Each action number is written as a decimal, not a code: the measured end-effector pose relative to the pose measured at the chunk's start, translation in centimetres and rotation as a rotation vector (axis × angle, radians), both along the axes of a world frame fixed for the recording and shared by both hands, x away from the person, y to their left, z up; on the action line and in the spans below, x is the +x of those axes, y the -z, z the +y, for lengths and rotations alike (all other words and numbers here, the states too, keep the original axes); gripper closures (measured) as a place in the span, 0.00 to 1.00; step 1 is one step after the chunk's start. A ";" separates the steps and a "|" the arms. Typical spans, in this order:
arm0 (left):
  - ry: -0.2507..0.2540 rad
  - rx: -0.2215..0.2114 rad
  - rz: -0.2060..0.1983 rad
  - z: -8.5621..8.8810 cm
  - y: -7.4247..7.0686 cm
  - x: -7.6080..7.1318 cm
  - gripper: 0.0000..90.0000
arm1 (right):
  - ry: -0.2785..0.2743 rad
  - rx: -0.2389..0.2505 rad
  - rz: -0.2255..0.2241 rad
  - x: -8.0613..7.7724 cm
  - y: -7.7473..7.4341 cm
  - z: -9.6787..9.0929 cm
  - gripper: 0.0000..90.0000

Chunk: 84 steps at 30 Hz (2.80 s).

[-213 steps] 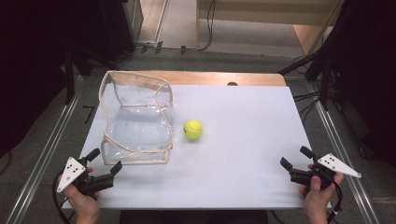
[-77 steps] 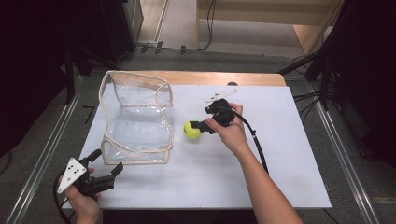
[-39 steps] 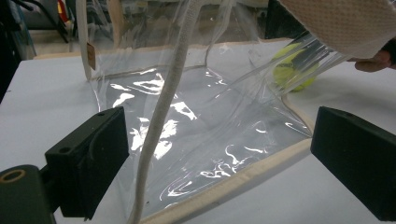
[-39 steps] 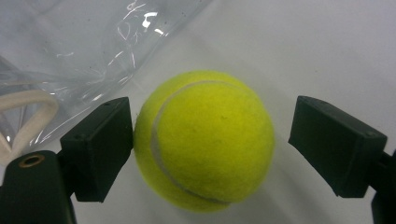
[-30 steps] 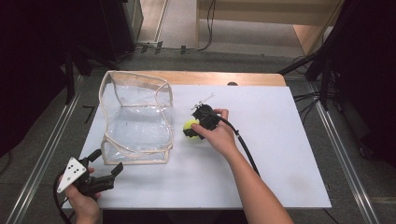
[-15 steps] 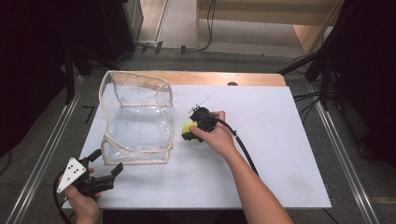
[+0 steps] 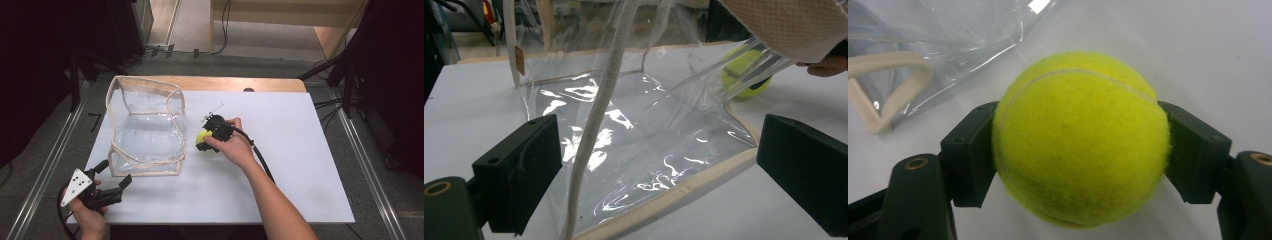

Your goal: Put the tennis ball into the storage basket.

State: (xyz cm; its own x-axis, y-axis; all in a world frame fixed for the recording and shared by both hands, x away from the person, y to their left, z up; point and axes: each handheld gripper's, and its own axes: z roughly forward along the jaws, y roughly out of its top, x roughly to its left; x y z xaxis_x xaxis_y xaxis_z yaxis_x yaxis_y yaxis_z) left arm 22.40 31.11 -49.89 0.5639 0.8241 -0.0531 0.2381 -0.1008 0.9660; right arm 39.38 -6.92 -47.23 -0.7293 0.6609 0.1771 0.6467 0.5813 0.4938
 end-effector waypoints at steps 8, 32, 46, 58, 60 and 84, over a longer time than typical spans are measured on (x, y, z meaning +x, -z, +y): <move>-0.003 0.000 0.001 0.0 0.0 0.0 0.05 | -0.033 -0.009 -0.010 -0.3 -1.1 -0.1 0.25; -0.003 0.003 0.000 -0.1 0.0 0.0 0.05 | -0.086 -0.001 -0.048 -1.4 -4.8 0.1 0.25; -0.002 0.003 0.001 -0.1 0.0 0.0 0.05 | -0.116 0.011 -0.078 -2.2 -7.3 0.5 0.25; 0.001 0.006 0.002 -0.1 0.0 0.0 0.05 | -0.136 0.019 -0.097 -2.8 -9.0 0.8 0.25; 0.002 0.007 0.003 -0.1 0.0 0.0 0.05 | -0.132 0.020 -0.093 -2.9 -9.1 0.9 0.25; 0.001 0.009 0.003 -0.1 0.0 0.0 0.05 | -0.193 0.055 -0.147 -4.5 -13.3 2.3 0.25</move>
State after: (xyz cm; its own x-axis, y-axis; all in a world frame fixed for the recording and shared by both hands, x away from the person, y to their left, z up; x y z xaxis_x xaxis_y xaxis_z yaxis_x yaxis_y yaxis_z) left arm 22.41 31.01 -49.91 0.5649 0.8237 -0.0478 0.2412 -0.1095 0.9643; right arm 34.92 -4.66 -33.91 -0.8614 0.4995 0.0923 0.4458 0.6563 0.6087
